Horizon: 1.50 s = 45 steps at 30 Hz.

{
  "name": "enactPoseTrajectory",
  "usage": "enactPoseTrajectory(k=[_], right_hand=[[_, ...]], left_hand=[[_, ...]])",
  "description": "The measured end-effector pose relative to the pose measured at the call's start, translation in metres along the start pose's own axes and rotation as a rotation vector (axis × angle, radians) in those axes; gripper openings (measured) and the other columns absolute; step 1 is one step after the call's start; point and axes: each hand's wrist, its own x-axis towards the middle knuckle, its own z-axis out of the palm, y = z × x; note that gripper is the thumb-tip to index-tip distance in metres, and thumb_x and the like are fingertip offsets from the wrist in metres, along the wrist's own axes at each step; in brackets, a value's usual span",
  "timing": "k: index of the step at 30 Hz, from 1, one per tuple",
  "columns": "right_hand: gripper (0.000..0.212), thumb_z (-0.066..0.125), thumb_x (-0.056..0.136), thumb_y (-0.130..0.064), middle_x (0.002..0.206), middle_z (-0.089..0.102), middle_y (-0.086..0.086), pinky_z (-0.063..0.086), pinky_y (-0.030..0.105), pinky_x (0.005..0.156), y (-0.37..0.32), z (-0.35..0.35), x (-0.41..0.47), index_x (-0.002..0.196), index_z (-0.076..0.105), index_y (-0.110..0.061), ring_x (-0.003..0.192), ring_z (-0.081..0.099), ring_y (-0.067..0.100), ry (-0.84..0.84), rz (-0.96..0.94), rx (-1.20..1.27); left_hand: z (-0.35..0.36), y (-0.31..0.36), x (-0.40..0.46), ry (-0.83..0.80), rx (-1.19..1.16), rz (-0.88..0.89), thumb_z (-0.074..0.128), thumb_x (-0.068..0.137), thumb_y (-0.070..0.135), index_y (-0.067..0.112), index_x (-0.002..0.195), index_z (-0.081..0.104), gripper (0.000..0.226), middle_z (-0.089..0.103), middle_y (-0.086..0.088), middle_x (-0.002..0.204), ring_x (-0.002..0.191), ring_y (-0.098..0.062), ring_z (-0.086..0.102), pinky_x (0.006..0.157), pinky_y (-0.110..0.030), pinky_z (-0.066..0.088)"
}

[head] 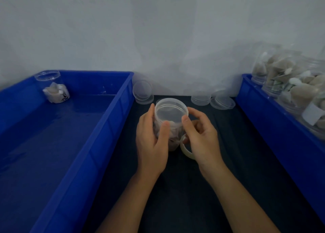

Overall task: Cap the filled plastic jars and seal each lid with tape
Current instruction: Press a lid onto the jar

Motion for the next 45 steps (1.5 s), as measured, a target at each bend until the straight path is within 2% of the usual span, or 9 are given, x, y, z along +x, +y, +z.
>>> enactPoseTrajectory(k=[2, 5, 10, 14, 20, 31, 35, 40, 45], right_hand=[[0.033, 0.065, 0.099, -0.049, 0.099, 0.068, -0.010, 0.059, 0.032, 0.081, 0.004, 0.000, 0.001, 0.126, 0.057, -0.066, 0.090, 0.068, 0.005, 0.006, -0.056, -0.039], [0.036, 0.059, 0.105, -0.045, 0.115, 0.056, -0.027, 0.054, 0.024, 0.085, 0.007, 0.000, 0.001, 0.136, 0.055, -0.061, 0.106, 0.061, -0.005, -0.028, -0.132, -0.095], [0.042, 0.060, 0.106, -0.040, 0.125, 0.045, -0.044, 0.048, 0.006, 0.084, 0.010, -0.001, -0.001, 0.143, 0.048, -0.056, 0.113, 0.056, -0.010, -0.061, -0.194, -0.147], [0.043, 0.055, 0.103, -0.051, 0.132, 0.044, -0.042, 0.053, 0.017, 0.088, 0.014, -0.002, -0.001, 0.145, 0.044, -0.056, 0.116, 0.056, -0.001, -0.066, -0.230, -0.188], [0.051, 0.049, 0.099, -0.063, 0.135, 0.050, -0.034, 0.057, 0.037, 0.094, 0.021, -0.003, 0.002, 0.148, 0.045, -0.050, 0.118, 0.057, 0.007, -0.041, -0.257, -0.257], [0.052, 0.052, 0.099, -0.064, 0.139, 0.044, -0.039, 0.049, 0.028, 0.096, 0.029, -0.003, 0.003, 0.148, 0.036, -0.058, 0.128, 0.051, 0.006, -0.049, -0.312, -0.312], [0.060, 0.056, 0.097, -0.064, 0.139, 0.043, -0.038, 0.046, 0.026, 0.095, 0.032, -0.004, 0.003, 0.152, 0.030, -0.063, 0.127, 0.050, 0.004, -0.060, -0.303, -0.307], [0.045, 0.056, 0.103, -0.048, 0.145, 0.049, -0.024, 0.053, 0.042, 0.099, 0.030, -0.005, 0.004, 0.146, 0.043, -0.052, 0.130, 0.052, 0.016, -0.051, -0.404, -0.341], [0.043, 0.056, 0.102, -0.050, 0.144, 0.052, -0.022, 0.054, 0.048, 0.099, 0.029, -0.007, 0.005, 0.144, 0.046, -0.046, 0.131, 0.054, 0.018, -0.045, -0.379, -0.296]], left_hand=[[0.000, 0.001, 0.000, 0.008, -0.003, -0.025, 0.056, 0.102, 0.045, 0.029, 0.157, 0.045, 0.059, 0.056, 0.015, 0.143, 0.133, -0.009, 0.057, 0.106, -0.044, 0.054], [-0.001, 0.002, 0.001, 0.010, 0.018, -0.026, 0.054, 0.100, 0.050, 0.031, 0.153, 0.051, 0.056, 0.056, 0.014, 0.139, 0.128, -0.009, 0.059, 0.102, -0.042, 0.056], [0.000, 0.005, 0.000, -0.010, -0.014, -0.049, 0.055, 0.098, 0.053, 0.032, 0.147, 0.057, 0.053, 0.057, 0.018, 0.133, 0.123, -0.006, 0.062, 0.094, -0.024, 0.055], [-0.001, 0.005, -0.001, -0.012, -0.055, -0.064, 0.058, 0.096, 0.055, 0.030, 0.143, 0.059, 0.054, 0.060, 0.017, 0.131, 0.122, -0.006, 0.063, 0.091, -0.015, 0.053], [0.000, 0.002, -0.003, -0.020, -0.046, -0.097, 0.056, 0.097, 0.059, 0.031, 0.141, 0.058, 0.052, 0.064, 0.015, 0.130, 0.121, -0.006, 0.064, 0.093, -0.027, 0.057], [0.001, -0.001, -0.004, -0.020, -0.055, -0.109, 0.056, 0.096, 0.059, 0.035, 0.140, 0.057, 0.050, 0.064, 0.016, 0.132, 0.123, -0.009, 0.063, 0.099, -0.040, 0.057], [0.002, -0.001, -0.006, -0.061, 0.032, -0.065, 0.060, 0.092, 0.062, 0.036, 0.145, 0.052, 0.060, 0.058, 0.022, 0.134, 0.126, -0.009, 0.056, 0.099, -0.033, 0.052], [0.002, -0.004, -0.004, -0.122, 0.038, -0.039, 0.070, 0.089, 0.055, 0.035, 0.151, 0.045, 0.069, 0.054, 0.021, 0.140, 0.133, -0.007, 0.054, 0.101, -0.025, 0.051], [0.006, -0.006, -0.005, -0.210, -0.076, -0.092, 0.082, 0.090, 0.041, 0.040, 0.153, 0.040, 0.075, 0.058, 0.026, 0.142, 0.131, 0.002, 0.059, 0.102, -0.016, 0.051]])
